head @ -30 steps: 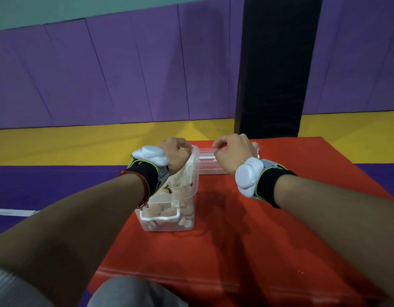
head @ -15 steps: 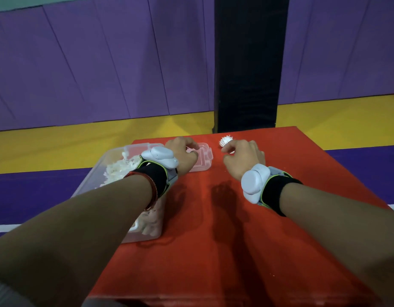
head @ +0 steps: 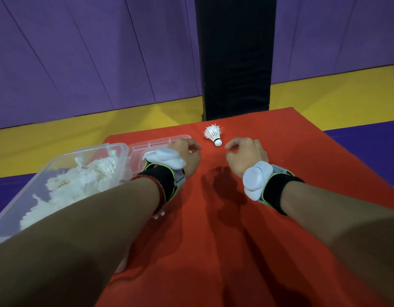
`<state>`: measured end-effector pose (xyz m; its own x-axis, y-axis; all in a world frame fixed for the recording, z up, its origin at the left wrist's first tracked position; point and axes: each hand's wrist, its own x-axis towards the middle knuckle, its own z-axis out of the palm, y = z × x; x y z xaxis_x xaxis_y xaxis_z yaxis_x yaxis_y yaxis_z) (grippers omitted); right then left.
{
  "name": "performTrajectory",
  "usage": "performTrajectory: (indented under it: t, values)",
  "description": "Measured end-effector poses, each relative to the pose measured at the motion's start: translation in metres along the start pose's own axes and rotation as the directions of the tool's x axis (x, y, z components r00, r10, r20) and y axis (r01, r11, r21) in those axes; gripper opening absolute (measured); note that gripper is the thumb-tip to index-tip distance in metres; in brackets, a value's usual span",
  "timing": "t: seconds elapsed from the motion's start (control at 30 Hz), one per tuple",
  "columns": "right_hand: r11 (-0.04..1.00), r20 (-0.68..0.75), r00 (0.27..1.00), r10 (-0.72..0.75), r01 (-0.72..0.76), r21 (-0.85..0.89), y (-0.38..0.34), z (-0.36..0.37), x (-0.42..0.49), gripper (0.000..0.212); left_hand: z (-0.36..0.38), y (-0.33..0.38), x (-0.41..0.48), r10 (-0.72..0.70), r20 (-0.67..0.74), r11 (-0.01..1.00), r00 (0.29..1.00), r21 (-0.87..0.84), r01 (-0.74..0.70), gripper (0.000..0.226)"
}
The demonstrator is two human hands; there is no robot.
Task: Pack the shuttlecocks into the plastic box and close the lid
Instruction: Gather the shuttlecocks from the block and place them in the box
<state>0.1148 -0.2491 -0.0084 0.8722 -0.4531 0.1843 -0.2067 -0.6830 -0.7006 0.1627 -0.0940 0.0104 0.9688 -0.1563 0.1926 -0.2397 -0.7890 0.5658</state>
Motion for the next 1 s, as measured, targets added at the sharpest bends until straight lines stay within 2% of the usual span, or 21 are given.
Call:
performTrajectory:
  t: [0.2, 0.4, 0.5, 0.6, 0.7, 0.77, 0.87, 1.0]
  values:
    - [0.972, -0.033, 0.992, 0.124, -0.115, 0.204, 0.031, 0.033, 0.064, 0.026, 0.048, 0.006, 0.056, -0.069, 0.004, 0.985, 0.998, -0.157, 0.069, 0.026]
    - [0.924, -0.074, 0.986, 0.148, -0.112, 0.367, 0.052, 0.057, 0.119, 0.014, 0.097, 0.012, 0.105, -0.194, 0.020, 0.936, 0.981, -0.296, 0.192, 0.026]
    - [0.887, -0.031, 0.988, 0.153, -0.123, 0.445, 0.064, 0.074, 0.142, 0.014, 0.124, 0.010, 0.129, -0.260, 0.002, 0.915, 0.966, -0.318, 0.247, 0.043]
    - [0.845, 0.018, 0.989, 0.146, -0.134, 0.518, 0.073, 0.089, 0.154, 0.019, 0.142, 0.010, 0.139, -0.266, -0.054, 0.939, 0.962, -0.240, 0.246, 0.057]
    - [0.868, 0.003, 0.995, 0.104, -0.092, 0.487, 0.078, 0.103, 0.162, 0.021, 0.157, 0.008, 0.144, -0.291, 0.007, 0.938, 0.957, -0.195, 0.287, 0.057]
    - [0.918, -0.012, 0.997, 0.081, -0.070, 0.391, 0.078, 0.108, 0.165, 0.024, 0.165, 0.002, 0.147, -0.314, -0.044, 0.935, 0.948, -0.187, 0.301, 0.053]
    - [0.958, -0.028, 0.998, 0.064, -0.054, 0.281, 0.077, 0.114, 0.168, 0.018, 0.176, -0.003, 0.151, -0.267, -0.057, 0.927, 0.962, -0.287, 0.241, 0.038]
    - [0.956, -0.005, 0.999, 0.047, -0.043, 0.291, 0.079, 0.113, 0.169, 0.019, 0.174, -0.008, 0.150, -0.266, -0.064, 0.890, 0.962, -0.399, 0.220, 0.027]
